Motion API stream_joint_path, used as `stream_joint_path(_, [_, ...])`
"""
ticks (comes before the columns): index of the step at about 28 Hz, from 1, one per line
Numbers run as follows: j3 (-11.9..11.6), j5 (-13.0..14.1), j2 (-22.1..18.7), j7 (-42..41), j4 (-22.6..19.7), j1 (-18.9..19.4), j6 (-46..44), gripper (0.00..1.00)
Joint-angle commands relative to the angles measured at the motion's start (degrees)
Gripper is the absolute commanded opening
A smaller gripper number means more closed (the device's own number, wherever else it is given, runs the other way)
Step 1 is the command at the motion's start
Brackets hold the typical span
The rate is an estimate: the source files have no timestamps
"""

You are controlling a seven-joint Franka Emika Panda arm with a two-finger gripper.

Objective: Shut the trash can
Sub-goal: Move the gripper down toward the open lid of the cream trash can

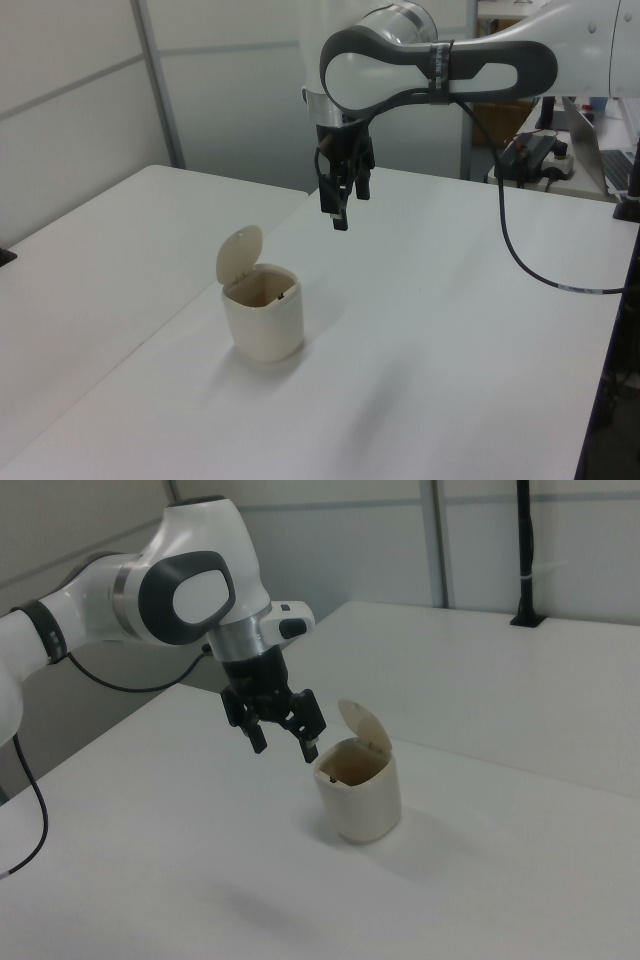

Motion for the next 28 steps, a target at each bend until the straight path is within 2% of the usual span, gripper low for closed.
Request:
stream_joint_path(1, [0.0, -0.56, -0.89, -1.67, -0.84, 0.33, -0.56, 0.68])
stream_joint_path(3, [0.0, -0.56, -0.8, -2.47, -0.76, 0.33, -0.47, 0.43])
stream_joint_path(6, [0.0, -0.56, -0.8, -3.26, -0.84, 0.33, -0.47, 0.2])
stream_joint_path(7, [0.0, -0.47, -0.8, -3.26, -0.76, 0.33, -0.47, 0.09])
stream_joint_path(8, [0.0, -0.39, -0.8, -3.26, -0.76, 0.33, -0.47, 0.06])
stream_joint_path(15, [0.0, -0.12, -0.62, -3.35, -0.76, 0.33, -0.21, 0.0])
stream_joint_path(28, [0.09, 0.05, 0.17, -3.35, -0.58, 0.33, 0.93, 0.0])
